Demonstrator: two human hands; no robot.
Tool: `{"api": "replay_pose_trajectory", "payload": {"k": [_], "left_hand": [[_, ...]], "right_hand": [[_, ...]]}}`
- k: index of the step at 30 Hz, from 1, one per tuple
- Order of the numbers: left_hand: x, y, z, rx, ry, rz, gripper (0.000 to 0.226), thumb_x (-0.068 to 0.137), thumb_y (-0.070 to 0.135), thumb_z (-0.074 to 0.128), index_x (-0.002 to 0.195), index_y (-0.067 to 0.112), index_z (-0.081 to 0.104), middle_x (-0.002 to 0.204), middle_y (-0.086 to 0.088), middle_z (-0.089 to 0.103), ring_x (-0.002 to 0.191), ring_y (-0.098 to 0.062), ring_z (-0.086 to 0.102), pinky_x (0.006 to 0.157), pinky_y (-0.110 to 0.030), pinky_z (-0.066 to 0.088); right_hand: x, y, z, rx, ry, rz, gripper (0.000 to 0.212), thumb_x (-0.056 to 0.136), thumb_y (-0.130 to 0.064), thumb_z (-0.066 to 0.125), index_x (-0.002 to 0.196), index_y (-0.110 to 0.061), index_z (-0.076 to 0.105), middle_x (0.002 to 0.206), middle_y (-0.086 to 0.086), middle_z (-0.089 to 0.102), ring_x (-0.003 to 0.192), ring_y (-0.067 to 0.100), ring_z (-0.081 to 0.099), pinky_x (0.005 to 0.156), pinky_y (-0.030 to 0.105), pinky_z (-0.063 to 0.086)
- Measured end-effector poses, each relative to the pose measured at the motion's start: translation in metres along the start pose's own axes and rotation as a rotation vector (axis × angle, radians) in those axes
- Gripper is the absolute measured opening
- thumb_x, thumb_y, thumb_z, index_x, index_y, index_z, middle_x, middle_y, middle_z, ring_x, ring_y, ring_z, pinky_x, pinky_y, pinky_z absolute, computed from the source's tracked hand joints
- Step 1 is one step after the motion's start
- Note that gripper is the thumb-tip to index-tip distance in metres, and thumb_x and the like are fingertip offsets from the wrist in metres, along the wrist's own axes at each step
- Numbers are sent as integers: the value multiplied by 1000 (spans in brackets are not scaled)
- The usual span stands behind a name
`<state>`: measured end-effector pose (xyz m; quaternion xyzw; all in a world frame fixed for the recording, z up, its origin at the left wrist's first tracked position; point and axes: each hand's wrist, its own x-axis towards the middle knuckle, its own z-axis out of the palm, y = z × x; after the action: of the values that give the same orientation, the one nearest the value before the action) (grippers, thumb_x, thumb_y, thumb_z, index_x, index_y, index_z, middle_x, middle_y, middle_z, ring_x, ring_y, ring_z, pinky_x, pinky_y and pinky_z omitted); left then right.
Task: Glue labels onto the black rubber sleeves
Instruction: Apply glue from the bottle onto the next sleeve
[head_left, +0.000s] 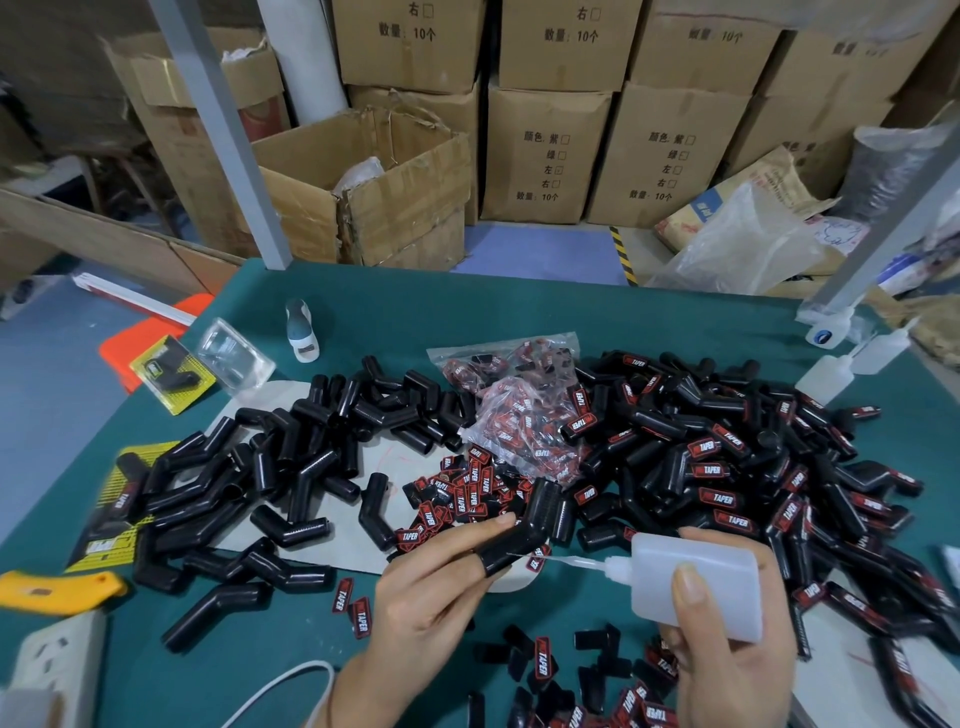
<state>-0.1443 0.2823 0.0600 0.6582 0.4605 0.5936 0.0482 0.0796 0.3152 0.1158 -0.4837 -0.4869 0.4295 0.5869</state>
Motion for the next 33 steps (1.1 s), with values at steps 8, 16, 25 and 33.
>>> {"api": "replay_pose_trajectory", "payload": {"k": [8,16,25,33], "left_hand": [[-2,-3,0,4,0,12,8,92,-8,70,90,-9,78,140,-6,68,117,-26,73,97,-32,58],[0,-1,0,-17,9,22,10,93,-7,69,97,-7,78,139,-7,68,118,-26,72,99,-33,58],[2,2,0,-6,33,12,12,95,-1,71,91,-9,79,137,-4,69,116,-24,73,98,-32,58],[3,7,-1,-9,47,-22,19,98,6,71,87,-8,79,134,-3,71,114,-24,74,97,-32,59]], "right_hand": [[0,3,-1,-27,6,-1,71,71,-79,76,114,-23,66,92,7,72,61,14,64,50,16,49],[3,5,-2,-11,17,-9,68,73,-77,76,114,-23,67,93,10,70,60,12,61,49,15,48],[3,7,-3,-36,13,-12,67,75,-76,75,115,-23,66,98,8,71,65,18,66,50,16,50],[4,8,-5,-25,3,-22,69,77,-75,75,118,-20,65,95,12,69,61,18,61,49,16,48]]}}
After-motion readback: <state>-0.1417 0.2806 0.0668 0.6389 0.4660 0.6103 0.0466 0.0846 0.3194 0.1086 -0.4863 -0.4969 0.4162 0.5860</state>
